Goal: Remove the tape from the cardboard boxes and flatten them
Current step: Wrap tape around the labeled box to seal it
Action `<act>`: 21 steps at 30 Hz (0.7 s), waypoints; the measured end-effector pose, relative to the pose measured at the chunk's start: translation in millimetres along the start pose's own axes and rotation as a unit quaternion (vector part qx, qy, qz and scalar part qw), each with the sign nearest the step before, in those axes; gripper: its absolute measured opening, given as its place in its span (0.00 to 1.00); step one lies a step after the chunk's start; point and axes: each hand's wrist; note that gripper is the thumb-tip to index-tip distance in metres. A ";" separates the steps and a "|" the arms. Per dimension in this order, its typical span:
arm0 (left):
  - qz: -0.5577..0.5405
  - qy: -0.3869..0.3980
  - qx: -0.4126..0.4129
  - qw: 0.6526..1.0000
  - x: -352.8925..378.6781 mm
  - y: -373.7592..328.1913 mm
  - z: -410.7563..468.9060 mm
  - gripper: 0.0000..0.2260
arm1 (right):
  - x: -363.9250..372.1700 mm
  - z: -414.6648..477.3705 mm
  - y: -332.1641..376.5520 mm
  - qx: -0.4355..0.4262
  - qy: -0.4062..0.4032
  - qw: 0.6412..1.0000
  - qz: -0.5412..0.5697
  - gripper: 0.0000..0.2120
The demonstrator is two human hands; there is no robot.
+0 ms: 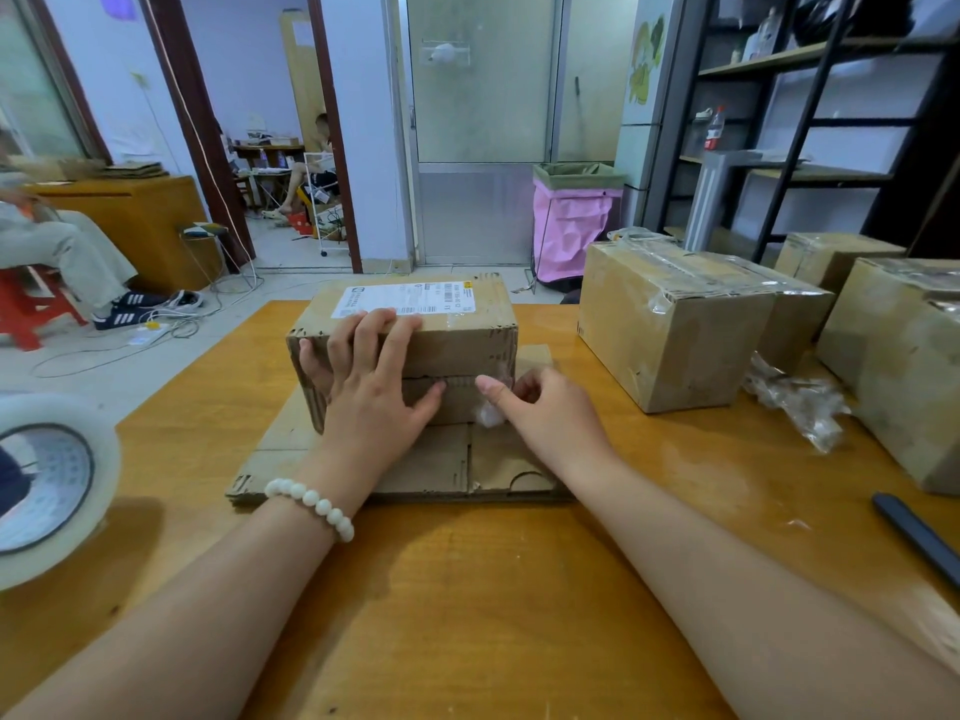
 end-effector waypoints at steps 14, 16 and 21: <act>-0.032 -0.024 -0.015 0.999 3.2 12.4 3.0 0.25 | -4.2 12.1 -9.2 0.097 0.017 0.990 0.102 0.14; -0.042 -0.023 -0.016 0.999 2.7 13.4 2.8 0.25 | -0.7 12.2 -6.7 0.103 0.006 0.991 0.080 0.09; -0.044 -0.023 -0.013 0.999 2.9 14.1 2.4 0.26 | -2.8 13.1 -5.7 0.074 0.036 0.984 0.159 0.13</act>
Point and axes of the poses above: each hand's wrist, its own z-axis towards the middle knuckle, its own x-axis out of the palm, y = z × x, and after that the axes turned 13 degrees about z, right-handed
